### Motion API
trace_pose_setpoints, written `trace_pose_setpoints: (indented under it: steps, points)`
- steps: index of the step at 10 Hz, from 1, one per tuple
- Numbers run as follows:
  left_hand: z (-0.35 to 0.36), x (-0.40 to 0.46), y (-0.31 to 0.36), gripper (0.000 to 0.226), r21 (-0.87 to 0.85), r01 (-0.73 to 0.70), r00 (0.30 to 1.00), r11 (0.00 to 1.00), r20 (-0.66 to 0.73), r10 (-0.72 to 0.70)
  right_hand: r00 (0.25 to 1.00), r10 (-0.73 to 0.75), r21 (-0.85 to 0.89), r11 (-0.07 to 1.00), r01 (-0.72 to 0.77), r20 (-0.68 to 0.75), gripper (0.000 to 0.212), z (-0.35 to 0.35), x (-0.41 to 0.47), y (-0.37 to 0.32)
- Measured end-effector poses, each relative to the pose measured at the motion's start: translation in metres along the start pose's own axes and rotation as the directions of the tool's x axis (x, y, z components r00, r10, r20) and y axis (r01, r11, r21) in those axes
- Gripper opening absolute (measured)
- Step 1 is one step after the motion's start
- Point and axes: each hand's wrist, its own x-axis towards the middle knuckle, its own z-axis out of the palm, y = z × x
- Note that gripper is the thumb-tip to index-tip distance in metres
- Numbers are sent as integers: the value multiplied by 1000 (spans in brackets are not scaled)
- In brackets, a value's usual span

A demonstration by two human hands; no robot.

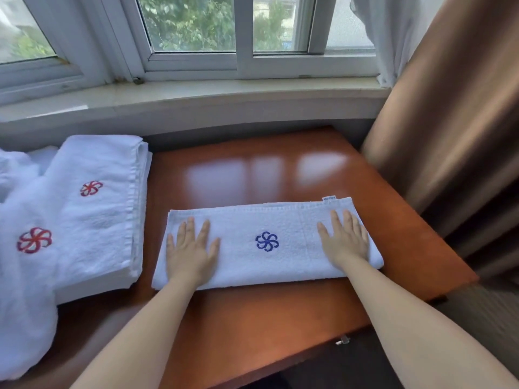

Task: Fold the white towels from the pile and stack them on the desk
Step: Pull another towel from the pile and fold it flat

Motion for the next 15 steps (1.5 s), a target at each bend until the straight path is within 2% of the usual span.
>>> trace_pose_setpoints:
  steps: [3, 9, 10, 11, 12, 13, 14, 15]
  points:
    - [4, 3, 1, 64, 13, 13, 998, 1000, -55, -13, 998, -18, -18, 1000, 17, -59, 61, -1, 11, 11]
    - [7, 5, 5, 64, 32, 43, 997, 999, -72, -41, 996, -32, 2, 999, 33, -79, 62, 1, 22, 9]
    - [4, 7, 7, 64, 7, 48, 996, 999, -73, -47, 993, -37, 32, 999, 40, -110, 60, 0, 22, 7]
    - [-2, -2, 9, 60, -32, 164, 977, 986, -132, -167, 947, 17, 104, 994, 18, -322, 48, -3, 12, 5]
    - [-19, -10, 9, 62, -266, 392, 891, 881, -128, -436, 890, 278, 222, 953, -207, -362, 46, -5, -3, -4]
    - [-45, -4, 7, 76, -550, 479, 843, 684, 70, -534, 876, 468, 311, 855, -416, -116, 54, -13, -14, -15]
    - [-75, -3, 4, 67, -731, 538, 811, 420, 314, -494, 910, 411, 371, 838, -399, 51, 36, -33, -20, -27]
    - [-100, -14, -1, 41, -827, 496, 833, 267, 366, -415, 952, 302, 370, 880, -298, 49, 24, -54, -36, -46]
